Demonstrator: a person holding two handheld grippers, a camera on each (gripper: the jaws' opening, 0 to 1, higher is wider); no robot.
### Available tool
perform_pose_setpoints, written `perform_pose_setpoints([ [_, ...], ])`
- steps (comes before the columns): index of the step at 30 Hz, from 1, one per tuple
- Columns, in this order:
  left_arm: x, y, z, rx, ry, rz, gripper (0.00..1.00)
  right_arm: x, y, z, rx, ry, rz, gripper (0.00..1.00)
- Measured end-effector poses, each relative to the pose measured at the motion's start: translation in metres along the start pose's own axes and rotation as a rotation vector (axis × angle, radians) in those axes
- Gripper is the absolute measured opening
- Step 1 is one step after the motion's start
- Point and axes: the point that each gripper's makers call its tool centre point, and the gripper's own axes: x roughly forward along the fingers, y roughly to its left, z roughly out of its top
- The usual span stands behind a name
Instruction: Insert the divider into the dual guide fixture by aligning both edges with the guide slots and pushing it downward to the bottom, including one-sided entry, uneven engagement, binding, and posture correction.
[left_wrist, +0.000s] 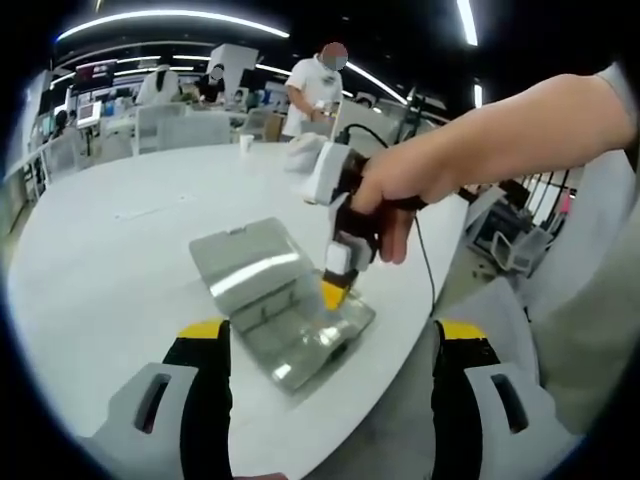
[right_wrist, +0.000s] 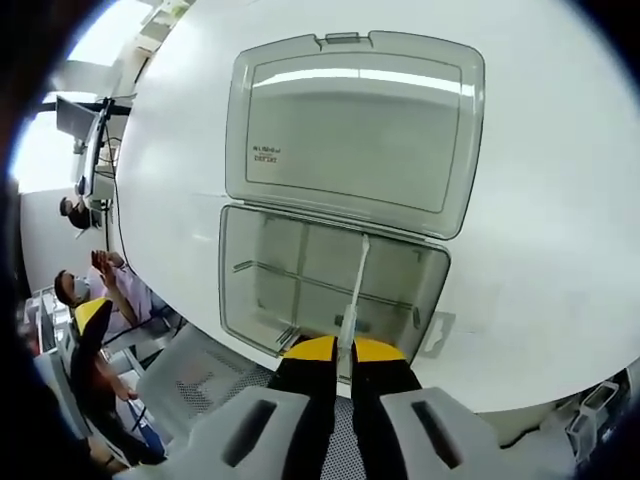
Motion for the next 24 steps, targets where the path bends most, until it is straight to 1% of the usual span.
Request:
perform_pose_setpoints([
  [5,-0.001,0.000,0.000,0.001,0.001,0.000,0.81,-0.001,-0.001,0.002,0.009,-0.001,0.002,0.00],
  [7,-0.001,0.000,0.000,0.002,0.001,0.000,0.81,-0.003,0.001,-0.002,0.014,-0.001,0.003,0.00],
  [9,0.000,0.000,0.000,0.002,0.002,-0.001,0.81,-0.003,0.001,0.000,0.007,-0.005,0.004,0.00],
  [13,0.000,-0.001,0.001,0.003,0.001,-0.001,0.81,-0.007,0.005,-0.007,0.018,-0.008,0.008,0.00],
  [15,-0.001,0.000,0.000,0.003,0.001,0.000,0.81,-0.007,0.006,-0.006,0.017,-0.010,0.012,0.00],
  [24,0.000,0.000,0.002,0.006,0.003,0.000,0.81,-0.002,-0.001,0.004,0.005,-0.009,0.004,0.00],
])
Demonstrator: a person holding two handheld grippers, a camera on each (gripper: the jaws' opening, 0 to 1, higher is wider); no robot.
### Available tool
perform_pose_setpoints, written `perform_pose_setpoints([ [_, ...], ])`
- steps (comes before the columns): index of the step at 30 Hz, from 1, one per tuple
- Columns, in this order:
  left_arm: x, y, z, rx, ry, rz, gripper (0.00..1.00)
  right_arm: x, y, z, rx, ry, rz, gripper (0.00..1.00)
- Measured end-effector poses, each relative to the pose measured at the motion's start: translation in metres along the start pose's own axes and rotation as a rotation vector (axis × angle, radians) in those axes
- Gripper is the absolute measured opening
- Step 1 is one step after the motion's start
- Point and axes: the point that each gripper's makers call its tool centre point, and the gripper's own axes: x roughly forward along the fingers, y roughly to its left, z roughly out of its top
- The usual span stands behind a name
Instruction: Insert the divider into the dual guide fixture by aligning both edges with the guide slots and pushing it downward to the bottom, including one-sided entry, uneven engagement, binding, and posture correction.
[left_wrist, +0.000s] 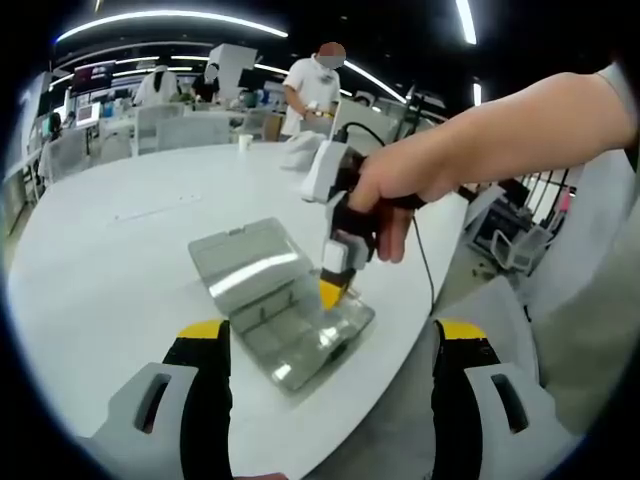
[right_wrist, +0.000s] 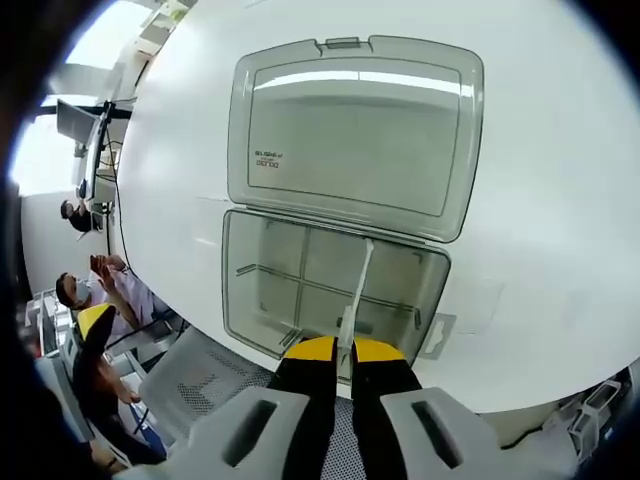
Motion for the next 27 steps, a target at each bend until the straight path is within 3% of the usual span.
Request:
perform_pose_setpoints([
  [4,0.0003,-0.0006,-0.0011,0.000,0.003,0.000,0.81,-0.0022,-0.0026,0.0022,0.011,0.002,0.009,0.00],
  [7,0.0006,-0.0016,-0.0008,0.002,0.003,0.000,0.81,0.0025,-0.0084,0.0007,-0.009,0.008,-0.022,0.00],
  [13,0.0011,-0.0017,-0.0006,0.001,0.005,-0.001,0.81,0.0014,-0.0040,0.0052,0.007,-0.005,0.005,0.00],
  [14,0.0010,-0.0014,-0.0006,0.002,0.005,0.000,0.81,-0.0020,0.0013,-0.0010,0.009,-0.007,0.010,0.00],
  [27,0.0001,-0.0014,-0.0005,-0.001,0.005,0.001,0.81,0.0056,-0.0017,0.0011,-0.009,-0.009,-0.006,0.00],
])
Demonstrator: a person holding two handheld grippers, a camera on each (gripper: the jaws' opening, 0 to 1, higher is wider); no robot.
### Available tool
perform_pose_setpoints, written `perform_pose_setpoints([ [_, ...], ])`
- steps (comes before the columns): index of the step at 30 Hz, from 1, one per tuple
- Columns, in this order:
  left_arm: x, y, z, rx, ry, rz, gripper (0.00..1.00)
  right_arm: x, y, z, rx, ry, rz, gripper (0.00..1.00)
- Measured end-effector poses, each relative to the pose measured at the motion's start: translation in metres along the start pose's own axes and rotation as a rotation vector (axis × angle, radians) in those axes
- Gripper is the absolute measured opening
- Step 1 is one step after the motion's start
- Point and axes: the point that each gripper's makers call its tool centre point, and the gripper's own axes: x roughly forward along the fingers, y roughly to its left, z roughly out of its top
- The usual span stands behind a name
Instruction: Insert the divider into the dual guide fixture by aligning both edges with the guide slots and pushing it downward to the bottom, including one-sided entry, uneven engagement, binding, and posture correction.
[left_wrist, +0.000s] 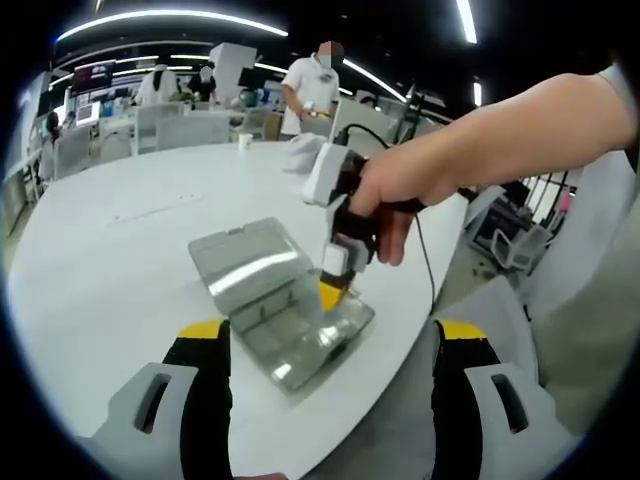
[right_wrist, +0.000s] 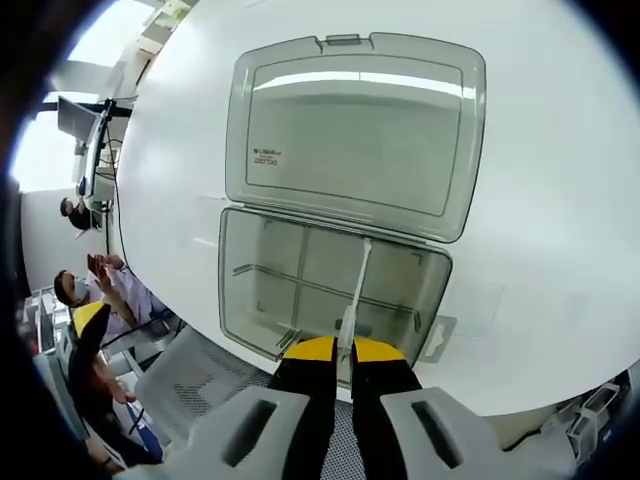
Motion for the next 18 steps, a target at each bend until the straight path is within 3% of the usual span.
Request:
perform_pose_setpoints([
  [18,-0.0018,0.0014,-0.0022,-0.005,0.001,0.005,0.81,0.0093,0.0027,-0.0021,-0.047,0.015,-0.056,0.00],
])
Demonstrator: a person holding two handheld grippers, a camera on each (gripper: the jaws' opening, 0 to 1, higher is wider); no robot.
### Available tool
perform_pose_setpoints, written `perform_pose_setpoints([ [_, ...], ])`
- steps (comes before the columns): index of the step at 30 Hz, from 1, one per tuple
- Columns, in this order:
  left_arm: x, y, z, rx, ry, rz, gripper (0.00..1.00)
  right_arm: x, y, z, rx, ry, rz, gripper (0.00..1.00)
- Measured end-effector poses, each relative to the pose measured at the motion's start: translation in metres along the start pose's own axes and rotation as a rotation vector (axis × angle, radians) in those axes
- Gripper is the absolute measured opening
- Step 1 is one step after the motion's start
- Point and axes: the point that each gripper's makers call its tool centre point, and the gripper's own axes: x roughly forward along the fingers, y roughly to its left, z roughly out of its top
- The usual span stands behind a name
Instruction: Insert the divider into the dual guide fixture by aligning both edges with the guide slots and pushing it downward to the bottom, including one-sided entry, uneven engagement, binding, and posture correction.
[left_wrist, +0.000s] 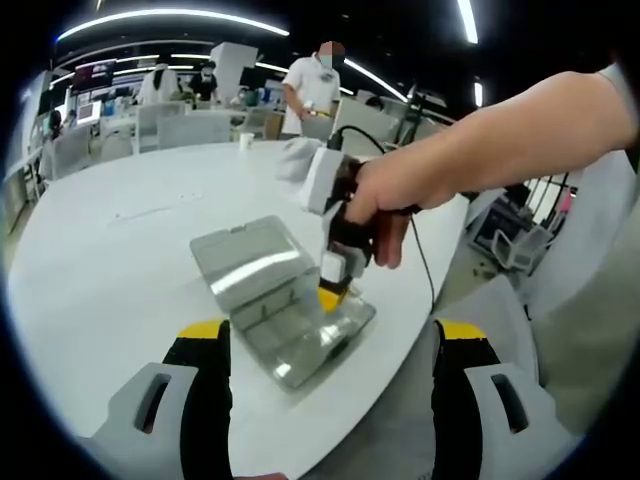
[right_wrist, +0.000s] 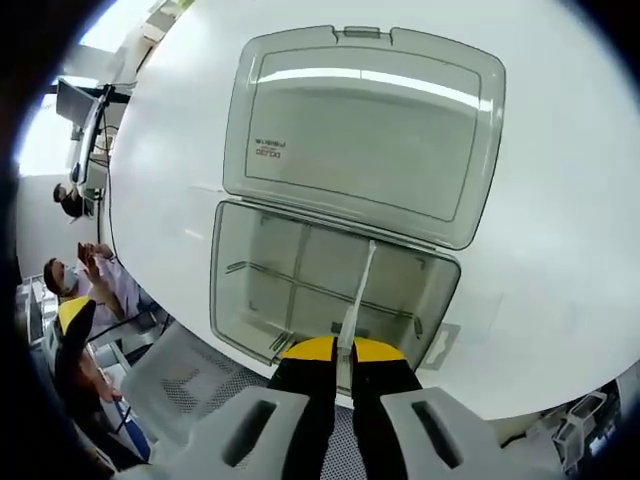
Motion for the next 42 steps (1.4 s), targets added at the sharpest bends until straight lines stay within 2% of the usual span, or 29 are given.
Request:
perform_pose_setpoints([
  [7,-0.001,0.001,-0.001,-0.004,0.001,0.003,0.81,0.005,-0.001,0.001,-0.060,0.009,-0.047,0.00],
  [14,0.000,0.003,-0.002,-0.005,0.002,0.002,0.81,0.012,-0.004,0.006,-0.077,0.009,-0.072,0.00],
  [19,-0.001,0.004,-0.001,-0.006,0.002,0.004,0.81,0.010,-0.003,0.002,-0.067,0.012,-0.068,0.00],
  [26,0.001,0.002,-0.001,-0.004,0.002,0.001,0.81,0.013,-0.005,0.005,-0.067,-0.012,-0.034,0.02],
  [29,0.001,0.003,-0.001,-0.005,0.001,0.001,0.81,0.016,-0.007,0.002,-0.062,-0.018,-0.011,0.10],
  [31,0.000,0.004,-0.001,-0.005,0.002,0.003,0.81,0.015,-0.004,-0.002,-0.041,-0.030,0.031,0.09],
  [35,0.000,0.004,-0.001,-0.006,0.001,0.004,0.81,0.010,-0.008,0.002,-0.024,-0.076,0.062,0.10],
  [39,0.001,0.002,-0.001,-0.003,0.000,0.000,0.81,0.007,-0.011,-0.001,-0.040,-0.086,0.069,0.13],
  [42,0.001,0.002,-0.001,-0.001,0.002,-0.002,0.81,0.002,-0.007,-0.002,-0.047,-0.106,0.087,0.10],
])
